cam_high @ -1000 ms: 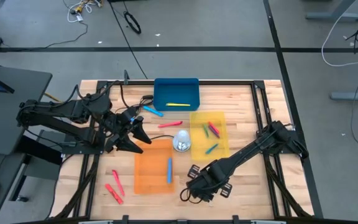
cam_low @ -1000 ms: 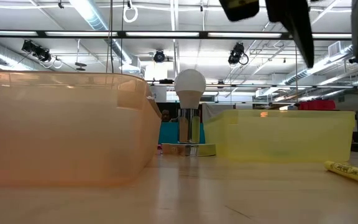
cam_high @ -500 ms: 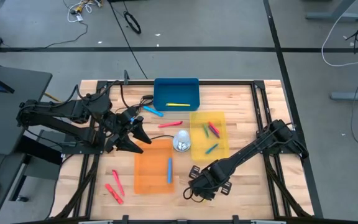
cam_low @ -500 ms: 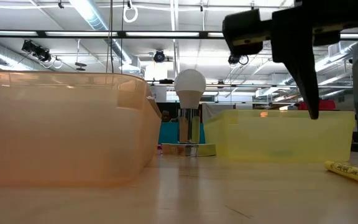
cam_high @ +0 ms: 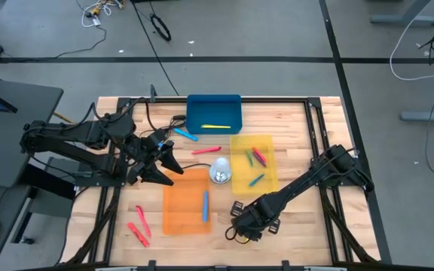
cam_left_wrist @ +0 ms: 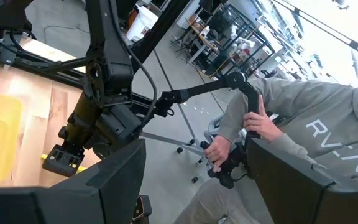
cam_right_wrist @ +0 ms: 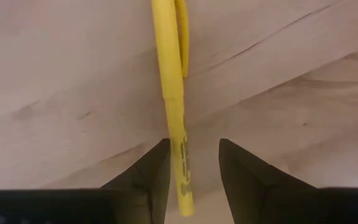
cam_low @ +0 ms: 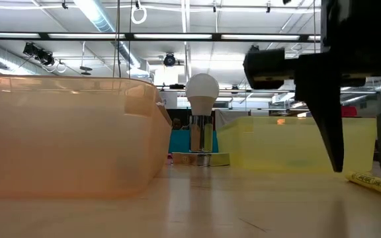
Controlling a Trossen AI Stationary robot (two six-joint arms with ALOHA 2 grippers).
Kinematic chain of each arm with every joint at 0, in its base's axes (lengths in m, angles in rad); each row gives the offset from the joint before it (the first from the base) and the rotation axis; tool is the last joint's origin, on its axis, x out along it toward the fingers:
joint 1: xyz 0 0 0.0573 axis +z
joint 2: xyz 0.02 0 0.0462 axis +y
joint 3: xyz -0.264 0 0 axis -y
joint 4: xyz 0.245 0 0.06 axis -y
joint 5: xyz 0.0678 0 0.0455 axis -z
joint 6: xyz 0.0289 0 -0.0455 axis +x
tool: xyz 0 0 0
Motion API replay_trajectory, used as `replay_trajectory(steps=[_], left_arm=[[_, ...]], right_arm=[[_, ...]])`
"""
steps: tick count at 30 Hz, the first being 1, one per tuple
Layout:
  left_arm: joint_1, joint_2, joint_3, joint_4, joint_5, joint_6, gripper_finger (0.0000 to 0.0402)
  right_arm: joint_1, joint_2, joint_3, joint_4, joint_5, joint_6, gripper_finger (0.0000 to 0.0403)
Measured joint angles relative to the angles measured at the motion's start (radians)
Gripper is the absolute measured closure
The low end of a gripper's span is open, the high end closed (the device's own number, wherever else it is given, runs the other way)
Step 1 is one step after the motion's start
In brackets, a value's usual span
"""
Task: Pick & Place Markers
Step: Put the yellow pen into the blue bin
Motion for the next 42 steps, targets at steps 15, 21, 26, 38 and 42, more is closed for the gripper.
replay_trajectory(steps=[15, 21, 26, 38, 42], left_arm=[[0.0, 0.0, 0.0, 0.0, 0.0, 0.0, 0.0115], [0.0, 0.0, 0.0, 0.0, 0.0, 0.0, 0.0115], [0.0, 0.0, 0.0, 0.0, 0.0, 0.0, 0.0115], [0.0, 0.0, 0.0, 0.0, 0.0, 0.0, 0.0115], [0.0, 0.0, 0.0, 0.0, 0.0, 0.0, 0.0115]], right_arm=[[0.001, -0.004, -0.06, 0.044, 0.001, -0.022, 0.0329], [0.0, -0.004, -0.061, 0.051, -0.014, 0.038, 0.0392], [-0.001, -0.027, -0.064, 0.056, -0.008, 0.118, 0.0391], [-0.031, -0.253, -0.061, -0.181, -0.014, 0.436, 0.0395], [-0.056, -0.293, -0.015, -0.324, -0.014, 0.566, 0.0396]])
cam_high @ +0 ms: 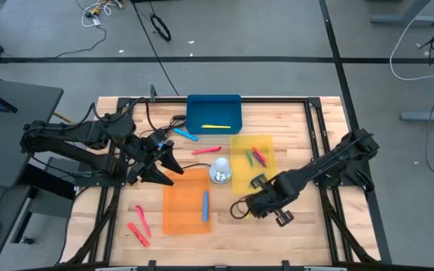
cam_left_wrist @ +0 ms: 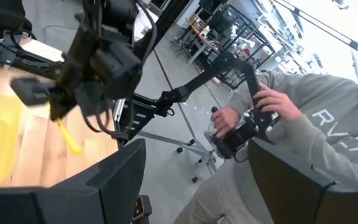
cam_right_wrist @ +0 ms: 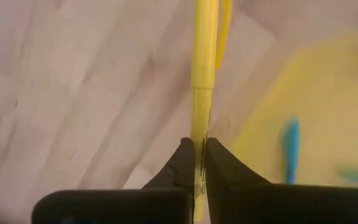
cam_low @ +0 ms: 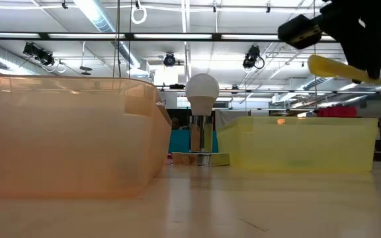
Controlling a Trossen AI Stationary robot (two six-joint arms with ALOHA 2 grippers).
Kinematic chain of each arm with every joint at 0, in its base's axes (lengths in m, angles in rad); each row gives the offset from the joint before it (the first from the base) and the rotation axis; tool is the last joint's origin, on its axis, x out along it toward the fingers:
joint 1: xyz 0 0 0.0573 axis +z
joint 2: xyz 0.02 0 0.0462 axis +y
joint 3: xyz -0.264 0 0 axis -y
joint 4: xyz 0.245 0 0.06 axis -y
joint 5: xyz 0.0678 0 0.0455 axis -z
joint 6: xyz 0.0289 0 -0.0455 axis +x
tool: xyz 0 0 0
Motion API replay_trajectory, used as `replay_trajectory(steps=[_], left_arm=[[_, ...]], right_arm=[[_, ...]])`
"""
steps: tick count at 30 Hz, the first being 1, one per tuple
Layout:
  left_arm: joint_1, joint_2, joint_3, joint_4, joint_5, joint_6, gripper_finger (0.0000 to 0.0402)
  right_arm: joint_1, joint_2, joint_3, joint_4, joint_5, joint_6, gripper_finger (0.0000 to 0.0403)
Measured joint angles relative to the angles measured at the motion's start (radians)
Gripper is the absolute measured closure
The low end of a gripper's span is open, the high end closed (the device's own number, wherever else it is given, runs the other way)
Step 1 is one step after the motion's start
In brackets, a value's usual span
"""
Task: Pick & Place Markers
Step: Put the yellow pen into the blue bin
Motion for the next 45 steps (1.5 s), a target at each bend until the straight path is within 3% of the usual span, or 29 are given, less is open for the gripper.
replay_trajectory(steps=[7, 15, 22, 33, 45], left_arm=[[0.0, 0.0, 0.0, 0.0, 0.0, 0.0, 0.0115], [0.0, 0.0, 0.0, 0.0, 0.0, 0.0, 0.0115], [0.0, 0.0, 0.0, 0.0, 0.0, 0.0, 0.0115], [0.0, 0.0, 0.0, 0.0, 0.0, 0.0, 0.0115], [0.0, -0.001, 0.0, 0.0, 0.0, 0.0, 0.0115]], right_arm=[[-0.044, -0.002, 0.147, -0.223, -0.001, 0.138, 0.0396], [-0.126, -0.002, 0.317, -0.325, -0.026, 0.338, 0.0395], [-0.168, -0.002, 0.432, -0.403, -0.027, 0.415, 0.0393], [-0.231, 0.016, 0.44, -0.468, -0.079, 0.369, 0.0392], [-0.439, 0.082, 0.514, -0.465, -0.077, 0.217, 0.0392]])
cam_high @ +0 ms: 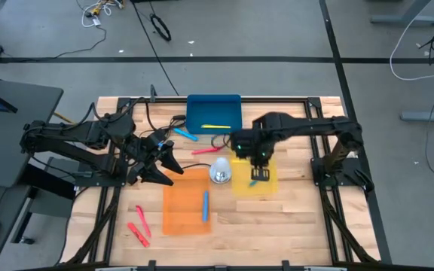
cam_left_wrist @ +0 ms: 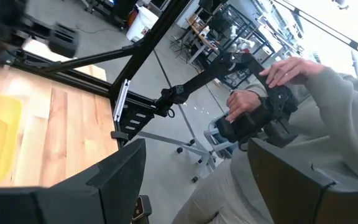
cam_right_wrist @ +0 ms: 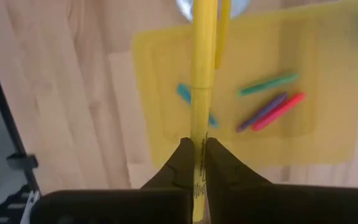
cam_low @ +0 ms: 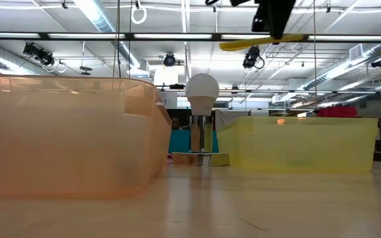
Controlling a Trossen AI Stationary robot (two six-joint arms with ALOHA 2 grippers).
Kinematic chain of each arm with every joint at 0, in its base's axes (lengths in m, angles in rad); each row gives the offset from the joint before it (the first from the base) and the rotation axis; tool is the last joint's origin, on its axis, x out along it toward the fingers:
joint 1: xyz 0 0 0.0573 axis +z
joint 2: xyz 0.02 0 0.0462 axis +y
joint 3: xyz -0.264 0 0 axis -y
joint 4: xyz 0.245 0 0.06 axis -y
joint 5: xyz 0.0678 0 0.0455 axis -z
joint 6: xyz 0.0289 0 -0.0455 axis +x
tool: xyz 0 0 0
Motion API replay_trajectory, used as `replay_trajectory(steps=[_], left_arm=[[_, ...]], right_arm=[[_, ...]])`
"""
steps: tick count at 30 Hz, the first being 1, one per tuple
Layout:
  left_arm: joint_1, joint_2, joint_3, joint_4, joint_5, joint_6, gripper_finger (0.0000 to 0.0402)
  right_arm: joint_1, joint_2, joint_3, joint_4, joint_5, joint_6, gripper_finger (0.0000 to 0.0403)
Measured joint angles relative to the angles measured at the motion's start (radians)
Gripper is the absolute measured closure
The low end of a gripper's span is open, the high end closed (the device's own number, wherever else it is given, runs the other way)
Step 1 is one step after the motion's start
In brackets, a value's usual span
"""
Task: Pick & Place Markers
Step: Put the yellow pen into the blue bin
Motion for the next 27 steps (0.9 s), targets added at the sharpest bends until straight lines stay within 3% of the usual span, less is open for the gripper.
replay_trajectory(steps=[12, 22, 27], left_arm=[[0.0, 0.0, 0.0, 0.0, 0.0, 0.0, 0.0115], [0.0, 0.0, 0.0, 0.0, 0.0, 0.0, 0.0115], [0.0, 0.0, 0.0, 0.0, 0.0, 0.0, 0.0115]], right_arm=[[-0.187, 0.126, 0.211, 0.0, 0.004, -0.112, 0.0393], [-0.32, 0.302, 0.444, 0.001, 0.088, -0.289, 0.0395], [-0.391, 0.364, 0.49, 0.0, 0.112, -0.394, 0.0396]])
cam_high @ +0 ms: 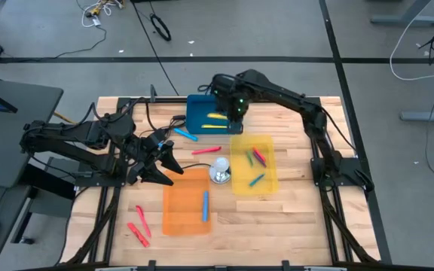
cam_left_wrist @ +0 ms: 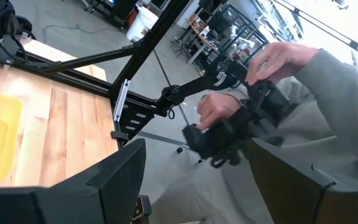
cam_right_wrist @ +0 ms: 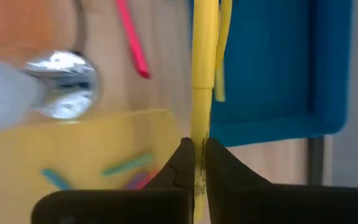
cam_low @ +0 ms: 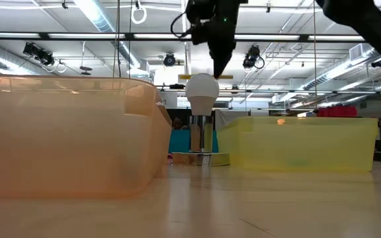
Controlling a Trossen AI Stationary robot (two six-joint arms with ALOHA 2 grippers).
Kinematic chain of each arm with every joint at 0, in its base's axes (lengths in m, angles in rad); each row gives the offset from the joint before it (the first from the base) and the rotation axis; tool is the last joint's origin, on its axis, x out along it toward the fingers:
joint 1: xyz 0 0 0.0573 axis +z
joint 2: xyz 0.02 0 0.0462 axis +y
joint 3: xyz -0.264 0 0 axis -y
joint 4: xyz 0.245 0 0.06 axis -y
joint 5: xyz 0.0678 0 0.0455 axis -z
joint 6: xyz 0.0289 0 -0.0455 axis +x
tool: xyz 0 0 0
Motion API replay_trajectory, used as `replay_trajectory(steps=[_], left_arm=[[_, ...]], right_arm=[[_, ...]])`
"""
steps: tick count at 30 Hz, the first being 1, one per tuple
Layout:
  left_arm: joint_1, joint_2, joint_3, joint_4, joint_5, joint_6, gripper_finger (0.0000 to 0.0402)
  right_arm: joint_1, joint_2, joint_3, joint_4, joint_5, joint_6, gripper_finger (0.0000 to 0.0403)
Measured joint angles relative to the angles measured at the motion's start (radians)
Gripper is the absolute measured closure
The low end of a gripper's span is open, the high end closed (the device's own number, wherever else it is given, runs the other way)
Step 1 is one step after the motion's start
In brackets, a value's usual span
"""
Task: Pick & Place Markers
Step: Put the yellow pen into the blue bin
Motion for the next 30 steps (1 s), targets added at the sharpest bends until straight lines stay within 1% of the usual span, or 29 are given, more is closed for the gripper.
replay_trajectory(steps=[7, 9, 12, 18, 30], left_arm=[[0.0, 0.0, 0.0, 0.0, 0.0, 0.0, 0.0115], [0.0, 0.0, 0.0, 0.0, 0.0, 0.0, 0.0115], [0.0, 0.0, 0.0, 0.0, 0.0, 0.0, 0.0115], [0.0, 0.001, 0.0, 0.0, 0.0, 0.0, 0.0115], [0.0, 0.001, 0.0, 0.0, 0.0, 0.0, 0.0115]], right_arm=[[-0.092, 0.025, 0.0, 0.004, 0.103, -0.132, 0.0396], [-0.112, 0.026, 0.0, 0.035, 0.134, -0.179, 0.0396], [-0.138, 0.032, 0.001, 0.096, 0.133, -0.213, 0.0396], [-0.164, 0.071, 0.001, 0.144, 0.134, -0.249, 0.0396], [-0.151, 0.13, 0.0, 0.181, 0.123, -0.253, 0.0396]])
